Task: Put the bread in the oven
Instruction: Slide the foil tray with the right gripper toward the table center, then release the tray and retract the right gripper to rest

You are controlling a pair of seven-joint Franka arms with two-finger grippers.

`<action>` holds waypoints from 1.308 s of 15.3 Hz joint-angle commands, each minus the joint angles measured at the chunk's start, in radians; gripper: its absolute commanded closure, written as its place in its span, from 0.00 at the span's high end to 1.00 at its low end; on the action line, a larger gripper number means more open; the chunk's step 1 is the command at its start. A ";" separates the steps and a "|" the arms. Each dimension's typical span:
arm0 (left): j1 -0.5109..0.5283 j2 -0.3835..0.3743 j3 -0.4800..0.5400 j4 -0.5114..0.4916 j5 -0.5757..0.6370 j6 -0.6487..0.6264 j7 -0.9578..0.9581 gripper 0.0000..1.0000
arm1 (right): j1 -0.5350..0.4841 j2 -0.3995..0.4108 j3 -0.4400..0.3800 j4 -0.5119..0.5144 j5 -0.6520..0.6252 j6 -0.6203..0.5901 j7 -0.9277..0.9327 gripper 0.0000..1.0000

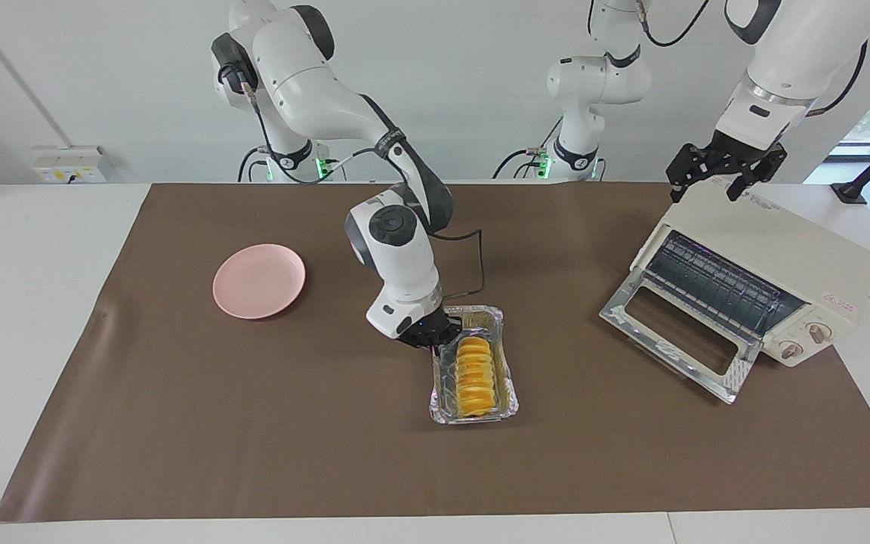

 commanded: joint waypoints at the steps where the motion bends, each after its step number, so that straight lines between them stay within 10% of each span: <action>1: 0.001 -0.034 0.001 -0.038 -0.010 -0.002 -0.009 1.00 | 0.005 0.002 -0.001 -0.007 -0.054 -0.003 0.040 0.87; 2: 0.001 -0.034 0.002 -0.038 -0.010 -0.002 -0.009 1.00 | 0.005 0.000 -0.001 -0.012 -0.060 -0.002 0.039 1.00; 10: 0.002 -0.034 0.001 -0.038 -0.010 -0.002 -0.009 1.00 | -0.043 -0.096 -0.001 0.027 -0.067 -0.074 0.023 1.00; 20: 0.001 -0.034 0.001 -0.038 -0.010 -0.002 -0.009 1.00 | -0.352 -0.553 0.000 -0.167 -0.052 -0.481 -0.351 1.00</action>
